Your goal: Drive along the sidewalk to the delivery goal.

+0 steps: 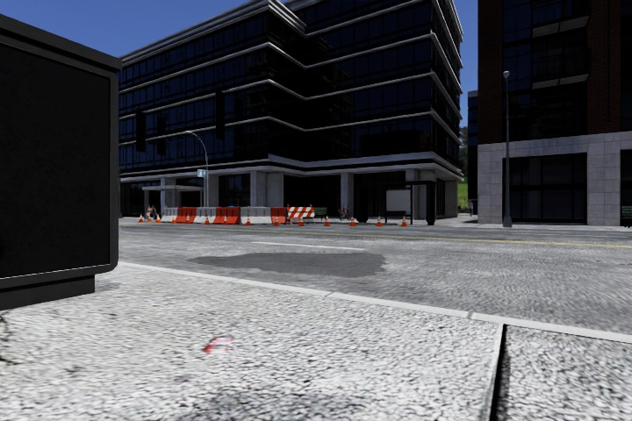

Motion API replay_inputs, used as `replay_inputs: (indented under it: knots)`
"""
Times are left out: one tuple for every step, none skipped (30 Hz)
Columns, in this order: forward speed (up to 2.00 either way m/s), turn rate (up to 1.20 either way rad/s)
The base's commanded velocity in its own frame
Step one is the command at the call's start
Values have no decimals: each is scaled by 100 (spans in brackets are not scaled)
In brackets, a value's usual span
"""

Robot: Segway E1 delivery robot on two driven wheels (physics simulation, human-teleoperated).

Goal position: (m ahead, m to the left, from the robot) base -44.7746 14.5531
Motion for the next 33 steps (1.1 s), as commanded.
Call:
replay_inputs:
  knots:
    - [0, 0]
    - [0, 0]
    - [0, 0]
    - [0, 0]
    - [0, 0]
    - [0, 0]
    - [0, 0]
    - [0, 0]
    - [0, 0]
    - [0, 0]
    - [0, 0]
    - [0, 0]
    - [0, 0]
    - [0, 0]
    - [0, 0]
    - [0, 0]
    - [0, 0]
    - [0, 0]
    - [0, 0]
    - [0, 0]
    - [0, 0]
    - [0, 0]
    - [0, 0]
    - [0, 0]
    - [0, 0]
    - [0, 0]
    - [0, 0]
    - [0, 0]
    - [0, 0]
    - [0, 0]
    - [0, -19]
    - [0, -33]
    - [0, -33]
